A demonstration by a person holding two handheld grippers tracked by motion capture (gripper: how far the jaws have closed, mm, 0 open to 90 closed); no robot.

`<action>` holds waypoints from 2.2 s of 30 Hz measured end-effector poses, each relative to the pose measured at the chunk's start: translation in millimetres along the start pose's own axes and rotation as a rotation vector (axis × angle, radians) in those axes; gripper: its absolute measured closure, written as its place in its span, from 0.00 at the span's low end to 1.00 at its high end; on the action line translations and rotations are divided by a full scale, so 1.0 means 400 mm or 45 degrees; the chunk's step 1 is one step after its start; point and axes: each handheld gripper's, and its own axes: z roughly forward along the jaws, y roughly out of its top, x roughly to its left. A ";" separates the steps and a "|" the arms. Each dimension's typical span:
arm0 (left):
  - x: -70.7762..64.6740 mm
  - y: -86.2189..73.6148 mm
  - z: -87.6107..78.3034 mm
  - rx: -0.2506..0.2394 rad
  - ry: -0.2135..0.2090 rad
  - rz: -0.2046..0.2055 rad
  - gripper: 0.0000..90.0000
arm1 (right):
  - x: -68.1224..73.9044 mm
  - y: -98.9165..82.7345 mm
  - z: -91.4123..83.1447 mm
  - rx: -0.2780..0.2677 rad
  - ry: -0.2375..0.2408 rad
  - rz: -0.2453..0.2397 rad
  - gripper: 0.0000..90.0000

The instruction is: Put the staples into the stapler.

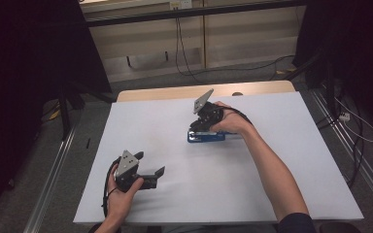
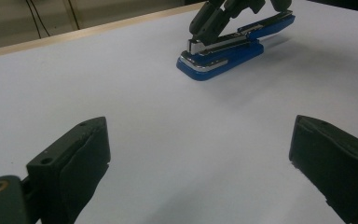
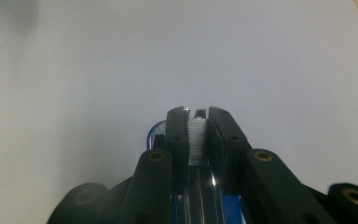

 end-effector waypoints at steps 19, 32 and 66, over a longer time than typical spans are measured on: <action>0.000 0.000 0.000 -0.002 -0.001 -0.004 0.06 | -0.002 -0.001 -0.001 -0.020 -0.024 0.061 0.72; 0.001 0.000 0.000 -0.004 -0.002 -0.009 0.06 | 0.005 -0.006 -0.009 -0.050 -0.089 0.217 0.37; 0.006 0.000 -0.002 -0.014 0.015 -0.031 0.06 | 0.048 -0.087 -0.072 -0.266 -0.337 0.551 0.07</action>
